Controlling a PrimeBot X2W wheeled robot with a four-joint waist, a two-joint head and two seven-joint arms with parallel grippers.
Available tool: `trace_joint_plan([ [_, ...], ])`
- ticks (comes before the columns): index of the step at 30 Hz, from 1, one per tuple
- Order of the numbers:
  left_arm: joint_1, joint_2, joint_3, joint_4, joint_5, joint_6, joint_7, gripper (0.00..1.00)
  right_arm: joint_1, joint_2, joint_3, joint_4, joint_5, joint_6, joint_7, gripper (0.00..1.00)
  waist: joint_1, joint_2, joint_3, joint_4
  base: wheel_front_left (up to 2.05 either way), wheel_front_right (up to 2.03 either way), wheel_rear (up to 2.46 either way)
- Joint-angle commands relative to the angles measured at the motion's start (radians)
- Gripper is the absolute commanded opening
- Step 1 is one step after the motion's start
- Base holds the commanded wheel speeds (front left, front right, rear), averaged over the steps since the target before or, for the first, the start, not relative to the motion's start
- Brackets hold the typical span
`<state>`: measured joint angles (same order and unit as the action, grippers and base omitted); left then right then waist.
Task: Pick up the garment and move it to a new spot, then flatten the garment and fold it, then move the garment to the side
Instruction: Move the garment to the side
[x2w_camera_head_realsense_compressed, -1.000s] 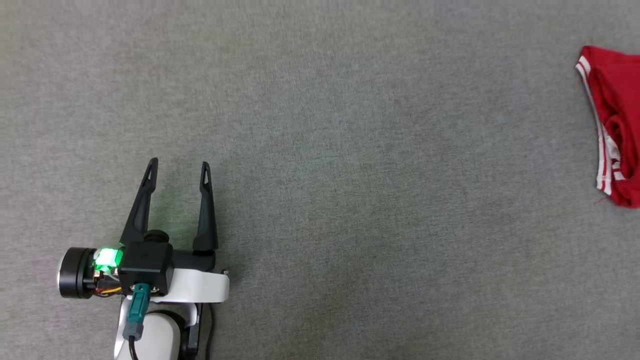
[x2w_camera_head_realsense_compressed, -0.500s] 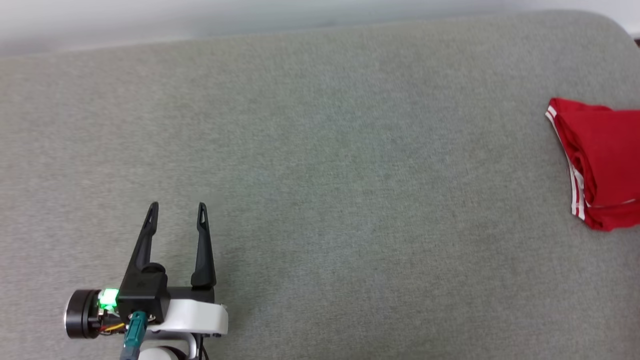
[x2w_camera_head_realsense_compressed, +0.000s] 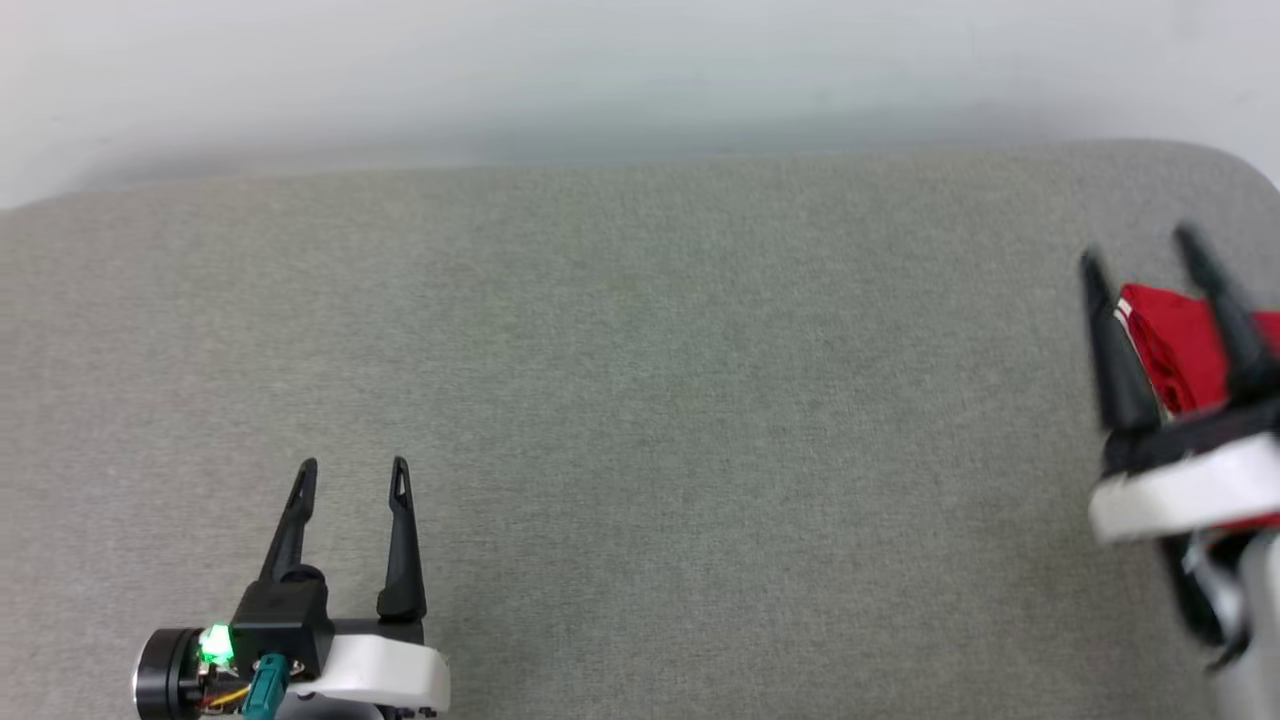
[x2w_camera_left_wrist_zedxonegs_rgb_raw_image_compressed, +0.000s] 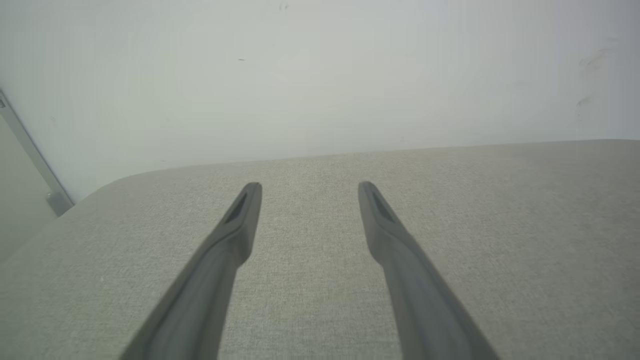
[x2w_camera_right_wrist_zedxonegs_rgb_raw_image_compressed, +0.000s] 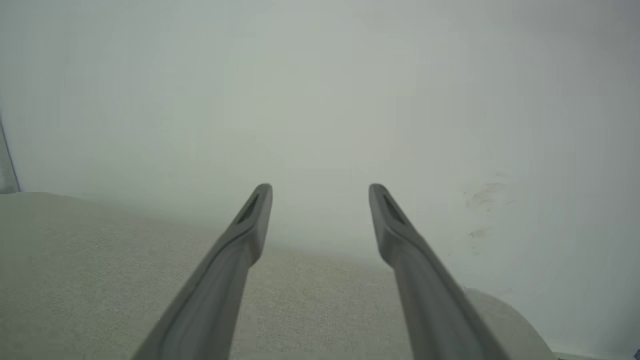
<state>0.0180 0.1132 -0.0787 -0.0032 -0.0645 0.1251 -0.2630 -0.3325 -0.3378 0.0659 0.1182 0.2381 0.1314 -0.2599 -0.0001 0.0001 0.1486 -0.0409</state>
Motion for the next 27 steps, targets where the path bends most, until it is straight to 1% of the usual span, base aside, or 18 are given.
trace_joint_plan([
  [1,0.017,-0.005,0.004,0.004,-0.001,-0.004,-0.002,1.00,0.052,0.024,-0.002,-0.017,-0.010,-0.001,-0.002,1.00,0.0001,-0.0001,-0.020,0.015,0.00,0.00,0.00],
  [6,0.024,-0.011,0.005,0.019,-0.006,-0.019,-0.002,1.00,0.196,0.110,-0.029,-0.051,-0.018,-0.002,-0.003,1.00,0.0001,-0.0001,-0.046,0.037,0.00,0.00,0.00],
  [12,0.044,-0.017,0.009,0.032,-0.016,-0.038,-0.002,1.00,0.323,0.175,-0.070,-0.092,-0.035,-0.001,-0.001,1.00,0.0001,-0.0001,-0.073,0.046,0.00,0.00,0.00],
  [21,0.083,-0.030,0.013,0.038,-0.027,-0.063,-0.002,1.00,0.433,0.224,-0.096,-0.156,-0.071,-0.001,0.017,1.00,0.0001,-0.0001,-0.118,0.047,0.00,0.00,0.00],
  [27,0.098,-0.034,0.020,0.051,-0.022,-0.077,-0.002,1.00,0.463,0.238,-0.094,-0.171,-0.088,-0.001,0.027,1.00,0.0001,-0.0001,-0.130,0.044,0.00,0.00,0.00],
])
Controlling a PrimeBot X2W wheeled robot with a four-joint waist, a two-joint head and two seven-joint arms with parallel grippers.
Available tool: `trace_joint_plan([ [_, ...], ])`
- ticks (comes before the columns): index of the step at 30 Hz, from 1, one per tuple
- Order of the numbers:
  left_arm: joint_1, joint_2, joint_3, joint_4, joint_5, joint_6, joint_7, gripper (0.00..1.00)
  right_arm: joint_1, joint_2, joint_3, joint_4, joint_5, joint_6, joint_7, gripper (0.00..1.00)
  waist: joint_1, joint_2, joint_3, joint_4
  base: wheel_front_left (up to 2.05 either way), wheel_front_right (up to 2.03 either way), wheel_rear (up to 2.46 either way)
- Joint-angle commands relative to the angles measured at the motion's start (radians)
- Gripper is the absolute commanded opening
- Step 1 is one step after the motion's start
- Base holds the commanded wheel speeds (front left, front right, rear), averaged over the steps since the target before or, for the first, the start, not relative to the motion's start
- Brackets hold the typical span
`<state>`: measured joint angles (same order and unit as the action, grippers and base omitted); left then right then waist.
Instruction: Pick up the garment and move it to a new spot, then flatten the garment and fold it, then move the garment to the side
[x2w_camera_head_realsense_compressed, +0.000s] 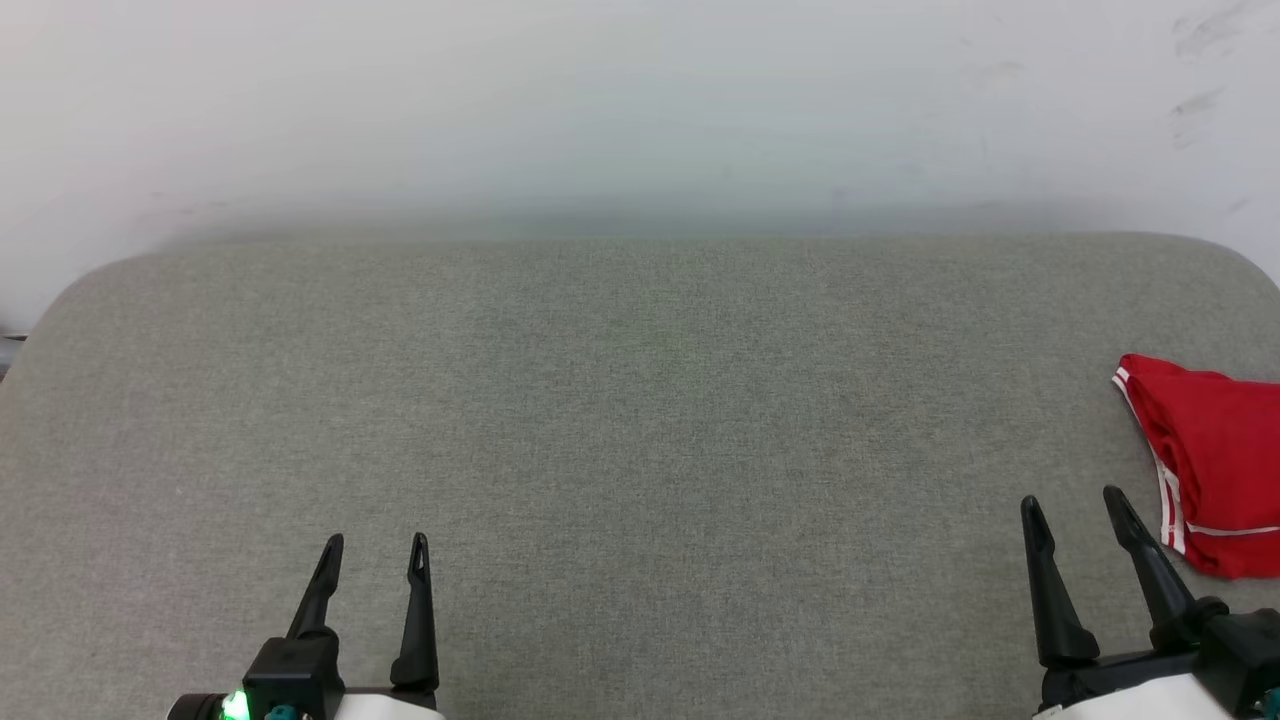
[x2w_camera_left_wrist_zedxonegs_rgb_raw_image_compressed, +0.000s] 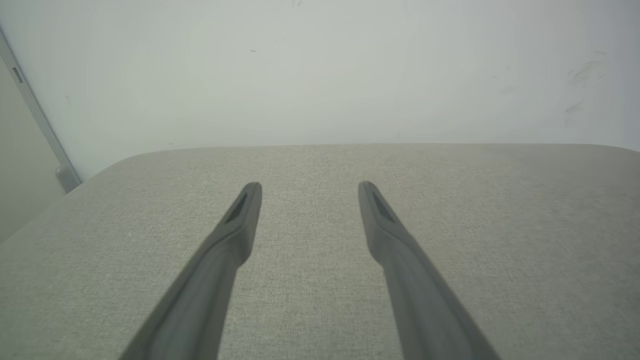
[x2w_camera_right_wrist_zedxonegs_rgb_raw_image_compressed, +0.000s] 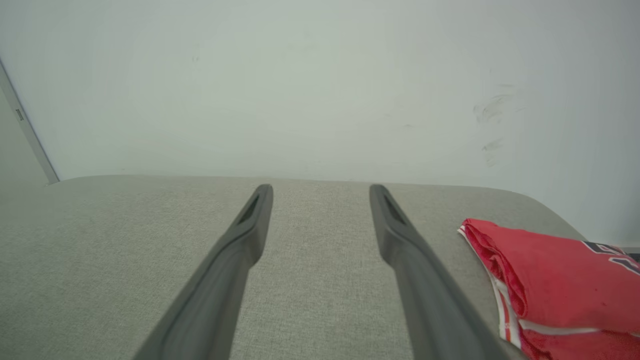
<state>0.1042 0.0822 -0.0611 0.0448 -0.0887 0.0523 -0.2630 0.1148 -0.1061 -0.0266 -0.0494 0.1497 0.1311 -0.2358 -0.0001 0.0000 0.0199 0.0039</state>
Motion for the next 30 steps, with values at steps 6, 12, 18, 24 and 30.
trace_joint_plan([
  [6,0.014,-0.001,0.003,0.032,0.001,-0.008,0.001,0.00,0.014,0.006,0.002,0.018,0.000,0.000,0.007,0.00,0.0001,0.0000,-0.003,-0.001,0.00,0.00,0.00],
  [12,0.005,-0.003,0.012,0.061,-0.087,-0.018,0.026,0.00,0.007,0.007,0.005,0.047,0.089,0.000,0.022,0.00,0.0001,0.0000,-0.004,-0.001,0.00,0.00,0.00],
  [18,-0.015,-0.005,0.026,0.073,-0.209,-0.032,0.056,0.00,-0.015,0.004,0.005,0.069,0.213,0.000,0.044,0.00,0.0001,0.0000,-0.004,-0.001,0.00,0.00,0.00],
  [24,-0.033,-0.007,0.038,0.084,-0.322,-0.045,0.083,0.00,-0.034,0.003,0.004,0.089,0.326,0.000,0.064,0.00,0.0001,0.0000,-0.005,-0.002,0.00,0.00,0.00],
  [30,-0.050,-0.009,0.051,0.094,-0.428,-0.057,0.109,0.00,-0.051,0.002,0.003,0.106,0.432,0.000,0.084,0.00,0.0001,0.0000,-0.006,-0.002,0.00,0.00,0.00],
])
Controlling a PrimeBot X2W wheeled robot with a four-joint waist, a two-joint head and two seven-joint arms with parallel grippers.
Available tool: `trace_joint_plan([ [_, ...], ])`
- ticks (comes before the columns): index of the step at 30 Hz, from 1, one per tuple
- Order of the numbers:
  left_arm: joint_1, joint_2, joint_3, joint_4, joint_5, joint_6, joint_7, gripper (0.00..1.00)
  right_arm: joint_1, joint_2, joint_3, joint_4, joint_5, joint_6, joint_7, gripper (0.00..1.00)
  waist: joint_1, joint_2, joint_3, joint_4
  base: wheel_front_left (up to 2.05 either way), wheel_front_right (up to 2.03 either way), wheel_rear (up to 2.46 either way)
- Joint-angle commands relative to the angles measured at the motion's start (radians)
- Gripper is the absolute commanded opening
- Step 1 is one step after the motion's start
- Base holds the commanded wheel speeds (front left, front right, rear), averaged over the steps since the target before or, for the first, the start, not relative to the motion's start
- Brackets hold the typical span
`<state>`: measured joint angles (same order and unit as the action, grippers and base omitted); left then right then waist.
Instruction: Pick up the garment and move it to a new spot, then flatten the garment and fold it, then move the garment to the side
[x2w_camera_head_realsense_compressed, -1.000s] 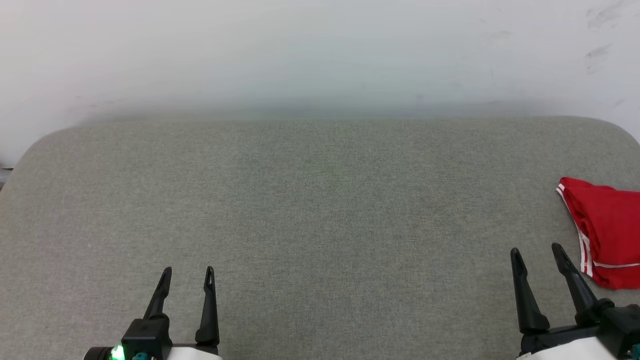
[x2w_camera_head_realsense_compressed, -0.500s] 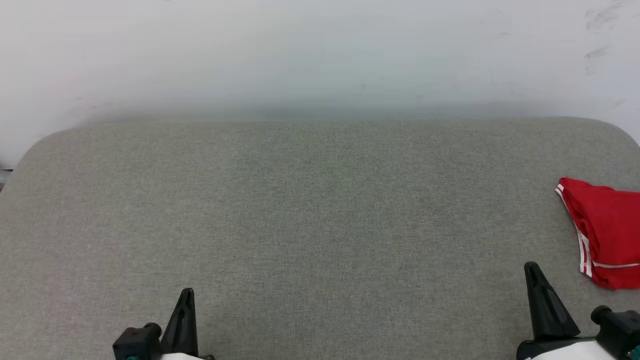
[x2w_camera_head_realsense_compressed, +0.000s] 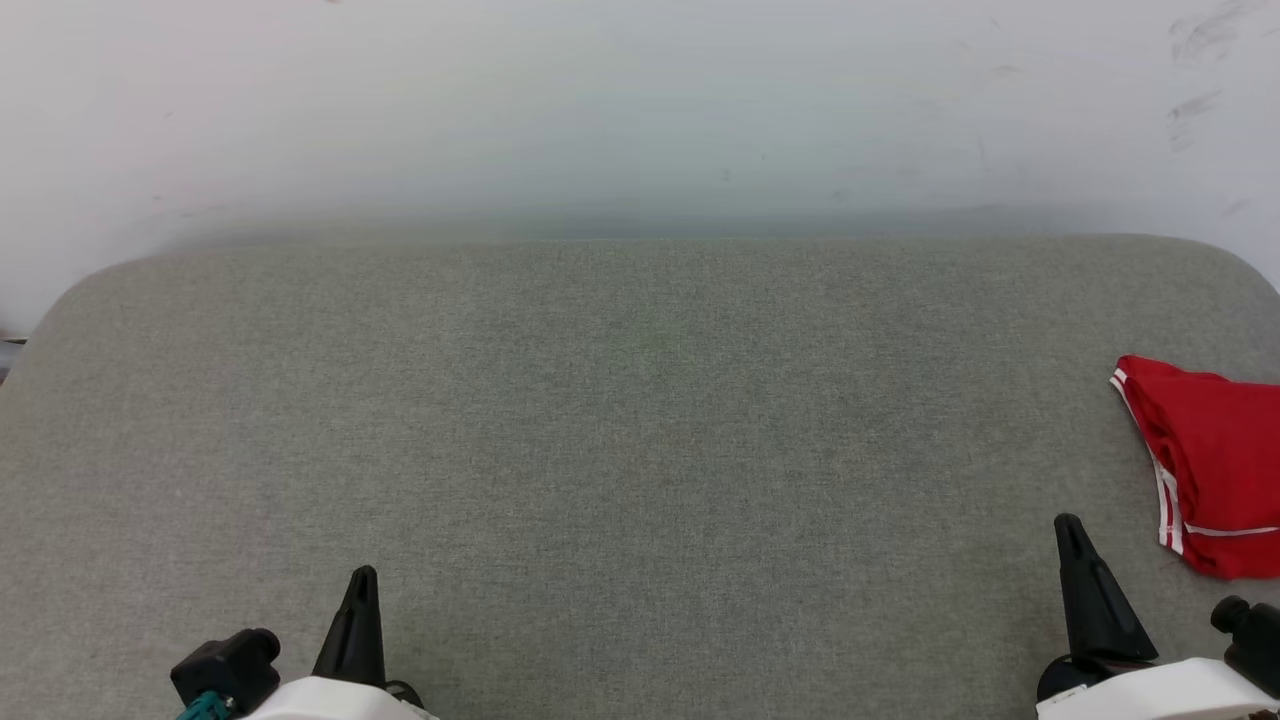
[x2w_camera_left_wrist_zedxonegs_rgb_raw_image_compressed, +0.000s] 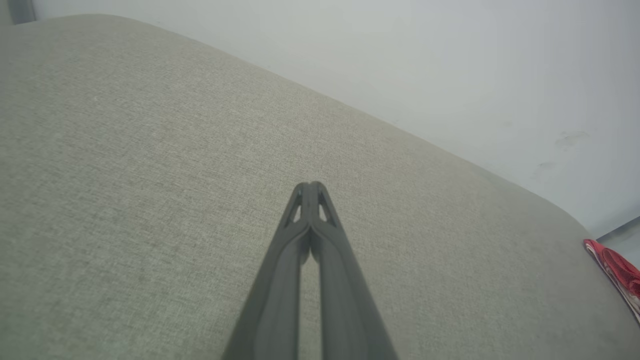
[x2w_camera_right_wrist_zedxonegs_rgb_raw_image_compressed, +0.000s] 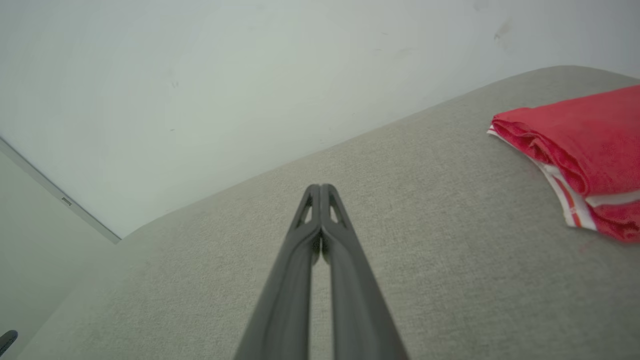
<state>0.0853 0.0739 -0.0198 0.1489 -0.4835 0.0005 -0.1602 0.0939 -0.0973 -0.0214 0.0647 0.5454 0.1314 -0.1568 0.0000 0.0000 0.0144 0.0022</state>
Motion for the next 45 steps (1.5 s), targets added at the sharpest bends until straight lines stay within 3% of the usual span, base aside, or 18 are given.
trace_joint_plan([
  [1,-0.031,-0.001,0.010,-0.011,-0.033,-0.006,0.006,0.00,-0.031,-0.006,-0.002,-0.008,0.036,0.000,0.005,0.00,0.0000,0.0000,0.000,0.000,0.00,0.00,0.00],
  [22,-0.081,-0.007,0.046,0.020,-0.351,-0.043,0.084,0.00,-0.082,-0.003,-0.012,0.045,0.349,0.000,0.069,0.00,0.0000,0.0000,-0.002,0.000,0.00,0.00,0.00],
  [45,-0.125,-0.013,0.079,0.047,-0.629,-0.076,0.153,0.00,-0.128,0.005,-0.027,0.092,0.618,-0.001,0.130,0.00,0.0000,0.0000,-0.005,-0.001,0.00,0.00,0.00],
])
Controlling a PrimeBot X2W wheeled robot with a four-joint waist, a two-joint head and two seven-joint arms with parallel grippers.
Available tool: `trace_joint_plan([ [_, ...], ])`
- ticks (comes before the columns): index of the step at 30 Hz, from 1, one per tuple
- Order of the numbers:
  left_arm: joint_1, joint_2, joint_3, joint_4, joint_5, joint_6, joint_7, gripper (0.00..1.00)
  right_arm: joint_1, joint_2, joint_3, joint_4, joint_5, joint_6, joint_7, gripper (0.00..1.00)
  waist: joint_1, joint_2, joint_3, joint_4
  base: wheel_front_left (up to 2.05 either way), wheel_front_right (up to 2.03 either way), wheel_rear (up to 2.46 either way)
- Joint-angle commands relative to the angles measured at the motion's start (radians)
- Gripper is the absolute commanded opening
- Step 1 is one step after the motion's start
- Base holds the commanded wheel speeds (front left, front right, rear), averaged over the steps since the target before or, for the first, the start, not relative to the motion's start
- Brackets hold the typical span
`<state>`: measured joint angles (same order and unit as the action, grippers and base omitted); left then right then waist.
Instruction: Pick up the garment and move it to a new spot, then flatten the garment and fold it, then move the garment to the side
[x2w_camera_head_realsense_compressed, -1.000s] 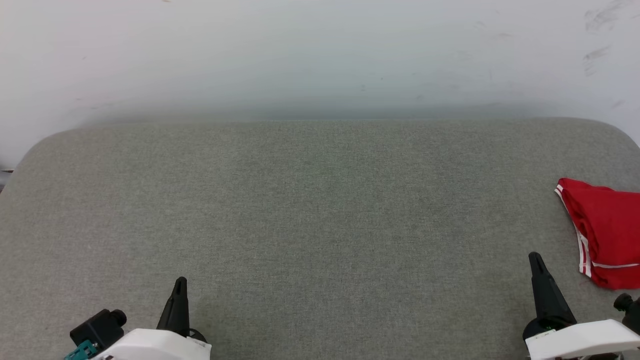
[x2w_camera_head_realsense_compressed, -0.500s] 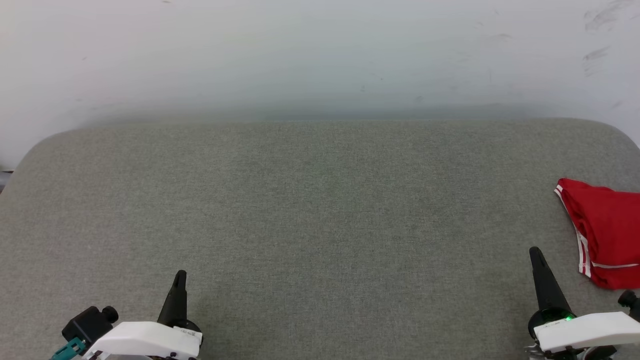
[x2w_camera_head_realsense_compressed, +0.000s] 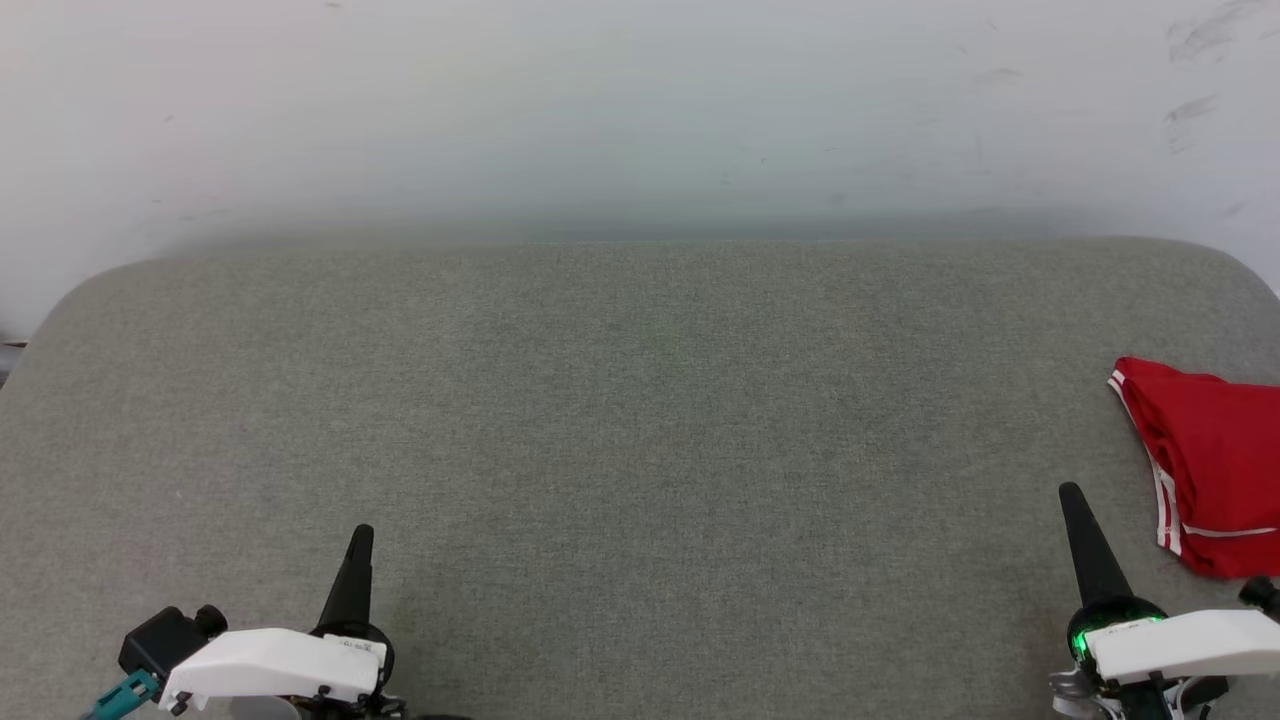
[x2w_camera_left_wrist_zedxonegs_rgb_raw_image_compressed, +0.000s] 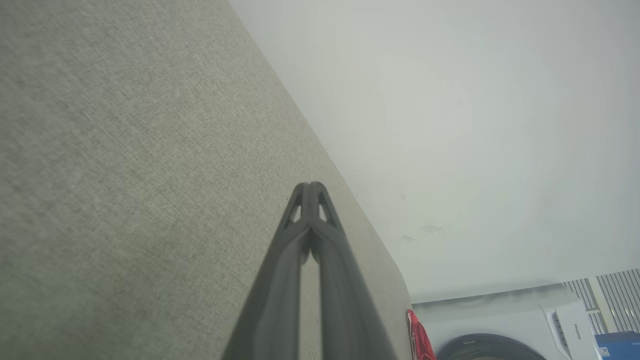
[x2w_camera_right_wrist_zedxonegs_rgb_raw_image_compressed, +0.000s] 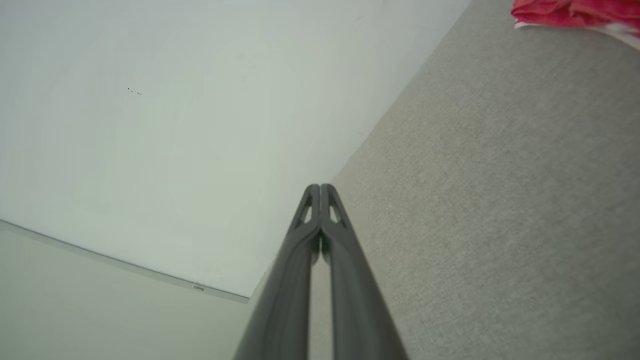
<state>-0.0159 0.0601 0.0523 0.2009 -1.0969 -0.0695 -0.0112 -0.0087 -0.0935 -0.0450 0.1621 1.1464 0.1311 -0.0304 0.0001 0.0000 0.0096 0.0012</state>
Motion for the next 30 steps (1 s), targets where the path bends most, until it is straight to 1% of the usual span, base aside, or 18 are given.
trace_joint_plan([
  [1,-0.025,0.001,0.008,-0.004,-0.027,-0.007,0.007,0.00,-0.026,0.002,-0.004,-0.004,0.028,0.000,0.006,0.00,-0.0001,0.0000,0.000,0.000,0.00,0.00,0.00],
  [30,-0.067,-0.005,0.040,0.024,-0.302,-0.039,0.075,0.00,-0.070,0.014,-0.024,0.045,0.291,0.000,0.071,0.00,-0.0001,0.0000,-0.003,-0.001,0.00,0.00,0.00],
])
